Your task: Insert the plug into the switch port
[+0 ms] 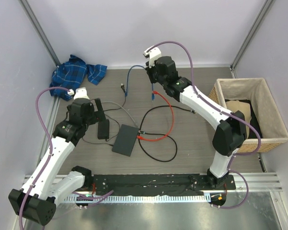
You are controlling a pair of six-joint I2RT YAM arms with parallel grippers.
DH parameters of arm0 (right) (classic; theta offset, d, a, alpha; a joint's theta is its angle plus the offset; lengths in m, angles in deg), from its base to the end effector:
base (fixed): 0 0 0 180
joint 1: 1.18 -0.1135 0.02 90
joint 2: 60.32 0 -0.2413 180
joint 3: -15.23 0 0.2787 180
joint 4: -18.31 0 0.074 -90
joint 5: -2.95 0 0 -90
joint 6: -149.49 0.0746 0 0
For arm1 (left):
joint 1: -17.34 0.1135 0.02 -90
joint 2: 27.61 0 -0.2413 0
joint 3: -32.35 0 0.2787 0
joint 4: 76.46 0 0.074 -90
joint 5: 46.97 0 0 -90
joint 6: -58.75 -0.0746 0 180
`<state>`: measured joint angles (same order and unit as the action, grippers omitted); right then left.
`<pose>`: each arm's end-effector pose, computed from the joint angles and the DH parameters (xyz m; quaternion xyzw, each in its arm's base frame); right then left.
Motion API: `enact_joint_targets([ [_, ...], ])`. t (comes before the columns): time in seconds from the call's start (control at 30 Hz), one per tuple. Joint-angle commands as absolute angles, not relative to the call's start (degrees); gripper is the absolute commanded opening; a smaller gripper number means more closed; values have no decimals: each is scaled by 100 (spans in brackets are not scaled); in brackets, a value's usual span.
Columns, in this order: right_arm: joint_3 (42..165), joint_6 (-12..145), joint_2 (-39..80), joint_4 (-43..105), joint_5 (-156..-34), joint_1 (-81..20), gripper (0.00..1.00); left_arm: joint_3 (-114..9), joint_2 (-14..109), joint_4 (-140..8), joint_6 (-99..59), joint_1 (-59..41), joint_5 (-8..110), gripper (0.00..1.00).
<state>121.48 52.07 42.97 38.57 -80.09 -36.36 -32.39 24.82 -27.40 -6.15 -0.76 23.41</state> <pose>0.4099 0.2779 0.3187 -0.2585 0.7621 0.0945 0.5861 0.2556 -0.0572 0.2779 -0.1300 0.8746 -0.0209 0.4667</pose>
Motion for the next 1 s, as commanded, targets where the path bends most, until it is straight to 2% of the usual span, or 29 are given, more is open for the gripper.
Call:
enact_joint_targets([
  [0.0,12363,5079,3689,3277,-7765,-3643,1,-3228,2398,-3001,-567,20,2536,100],
  [0.23,12662,4982,3829,2362,-7633,-3643,1,-3193,2381,-3010,-558,117,2597,100],
  [0.4,12223,5175,3689,1947,-7834,-3643,1,-3193,2398,-3028,-550,135,2668,100],
  [0.47,12092,5385,3654,2045,-8080,-3643,1,-3202,2398,-3036,-558,144,2712,100],
  [0.6,11152,6175,3451,1230,-8607,-3643,1,-3184,2390,-3045,-558,161,2738,100],
  [0.87,11343,7504,4409,472,-9759,-3958,1,-3141,2346,-3098,-550,240,2852,100],
  [0.97,11564,7005,4427,499,-9114,-4327,1,-3123,2319,-3142,-558,240,2957,100],
])
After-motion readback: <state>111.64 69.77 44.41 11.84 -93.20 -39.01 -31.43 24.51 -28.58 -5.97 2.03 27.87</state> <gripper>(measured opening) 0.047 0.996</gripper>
